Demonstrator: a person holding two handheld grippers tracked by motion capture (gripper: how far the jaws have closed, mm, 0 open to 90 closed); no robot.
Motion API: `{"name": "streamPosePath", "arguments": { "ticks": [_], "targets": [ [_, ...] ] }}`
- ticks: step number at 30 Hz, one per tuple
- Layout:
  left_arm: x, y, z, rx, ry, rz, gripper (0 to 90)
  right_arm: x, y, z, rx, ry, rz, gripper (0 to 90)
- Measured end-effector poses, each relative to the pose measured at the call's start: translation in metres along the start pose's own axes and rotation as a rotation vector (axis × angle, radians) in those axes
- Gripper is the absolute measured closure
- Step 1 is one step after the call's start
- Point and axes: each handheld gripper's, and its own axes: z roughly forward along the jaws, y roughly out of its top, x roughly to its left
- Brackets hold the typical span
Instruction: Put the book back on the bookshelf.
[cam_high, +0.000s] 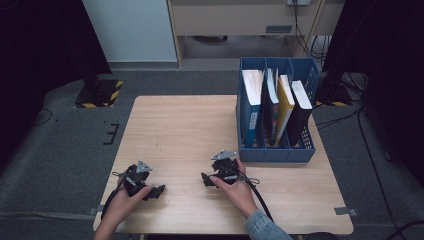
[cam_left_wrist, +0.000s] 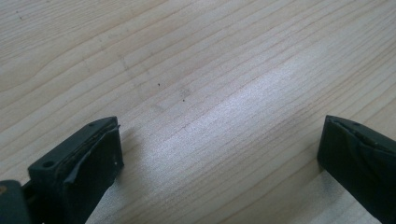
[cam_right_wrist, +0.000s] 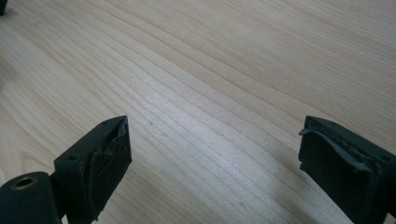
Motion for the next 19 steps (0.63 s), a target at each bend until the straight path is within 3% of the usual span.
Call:
{"name": "streamPosePath", "arguments": {
  "ticks": [6,11,13,19],
  "targets": [
    [0.0,0.0,0.0,0.001,-0.001,0.002,0.0,-0.003,-0.003,0.01,0.006,-0.039,0.021,9.7],
    [0.0,0.0,0.0,0.001,-0.001,0.002,0.0,-0.002,-0.004,0.014,-0.024,-0.077,0.024,8.8],
    [0.0,0.0,0.0,0.001,-0.001,0.002,0.0,0.003,-0.003,0.017,0.005,-0.116,-0.008,4.7],
    [0.0,0.0,0.0,0.003,-0.005,0.004,0.0,0.002,-0.003,0.017,0.017,-0.127,0.004,1.6]
  ]
}}
